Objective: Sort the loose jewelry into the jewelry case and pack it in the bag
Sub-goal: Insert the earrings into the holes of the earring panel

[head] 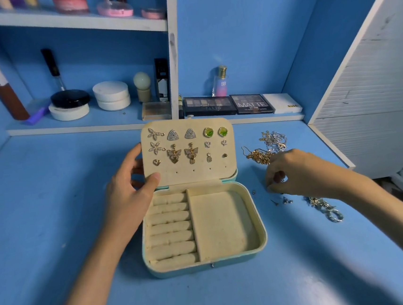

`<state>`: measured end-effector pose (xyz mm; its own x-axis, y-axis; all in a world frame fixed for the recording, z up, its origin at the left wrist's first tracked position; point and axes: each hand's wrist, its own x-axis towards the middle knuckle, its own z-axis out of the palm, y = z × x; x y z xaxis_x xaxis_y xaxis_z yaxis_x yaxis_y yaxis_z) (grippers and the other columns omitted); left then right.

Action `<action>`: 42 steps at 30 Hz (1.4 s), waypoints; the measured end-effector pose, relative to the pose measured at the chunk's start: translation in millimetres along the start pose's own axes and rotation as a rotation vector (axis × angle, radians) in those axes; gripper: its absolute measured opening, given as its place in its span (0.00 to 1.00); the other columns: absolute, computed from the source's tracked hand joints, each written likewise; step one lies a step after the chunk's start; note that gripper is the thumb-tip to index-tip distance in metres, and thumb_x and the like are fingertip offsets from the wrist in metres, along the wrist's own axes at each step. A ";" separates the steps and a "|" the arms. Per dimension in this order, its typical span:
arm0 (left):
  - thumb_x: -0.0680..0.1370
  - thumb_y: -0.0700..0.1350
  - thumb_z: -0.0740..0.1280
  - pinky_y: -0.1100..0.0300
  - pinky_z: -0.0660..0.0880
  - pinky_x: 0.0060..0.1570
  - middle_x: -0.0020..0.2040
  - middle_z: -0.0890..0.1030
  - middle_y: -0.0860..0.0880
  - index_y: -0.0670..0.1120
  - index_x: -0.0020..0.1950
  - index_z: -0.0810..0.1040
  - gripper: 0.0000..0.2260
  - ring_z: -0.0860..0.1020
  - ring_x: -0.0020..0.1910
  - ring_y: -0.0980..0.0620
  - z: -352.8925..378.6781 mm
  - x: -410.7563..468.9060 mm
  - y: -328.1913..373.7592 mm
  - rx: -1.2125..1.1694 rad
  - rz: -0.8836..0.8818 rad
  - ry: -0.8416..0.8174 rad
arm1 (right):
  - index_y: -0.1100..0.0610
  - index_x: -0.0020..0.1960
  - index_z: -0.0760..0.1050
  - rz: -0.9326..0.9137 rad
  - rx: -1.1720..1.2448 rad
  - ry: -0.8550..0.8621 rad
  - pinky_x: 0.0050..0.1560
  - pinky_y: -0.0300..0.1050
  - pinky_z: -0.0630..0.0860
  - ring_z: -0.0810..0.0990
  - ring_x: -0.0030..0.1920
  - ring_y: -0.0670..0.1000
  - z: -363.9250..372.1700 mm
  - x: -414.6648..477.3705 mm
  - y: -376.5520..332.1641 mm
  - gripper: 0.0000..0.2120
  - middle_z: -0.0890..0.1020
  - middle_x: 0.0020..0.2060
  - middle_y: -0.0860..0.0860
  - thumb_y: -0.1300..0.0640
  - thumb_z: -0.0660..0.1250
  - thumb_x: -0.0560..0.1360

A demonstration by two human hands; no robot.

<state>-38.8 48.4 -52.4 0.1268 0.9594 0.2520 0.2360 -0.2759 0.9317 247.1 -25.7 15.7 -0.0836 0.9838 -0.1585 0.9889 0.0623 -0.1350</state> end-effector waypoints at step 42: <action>0.70 0.45 0.71 0.57 0.75 0.52 0.48 0.80 0.66 0.66 0.61 0.72 0.24 0.77 0.49 0.63 -2.0 -10.4 18.4 -0.008 -0.073 0.057 | 0.57 0.49 0.65 -0.196 0.551 0.524 0.26 0.30 0.65 0.71 0.30 0.50 -26.5 52.9 -65.0 0.04 0.82 0.40 0.60 0.64 0.54 0.80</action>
<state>-37.7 33.5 -37.4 0.0541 0.9787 0.1982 0.2352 -0.2054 0.9500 181.7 26.7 42.0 -0.0462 0.9229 0.3822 0.7471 0.2859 -0.6000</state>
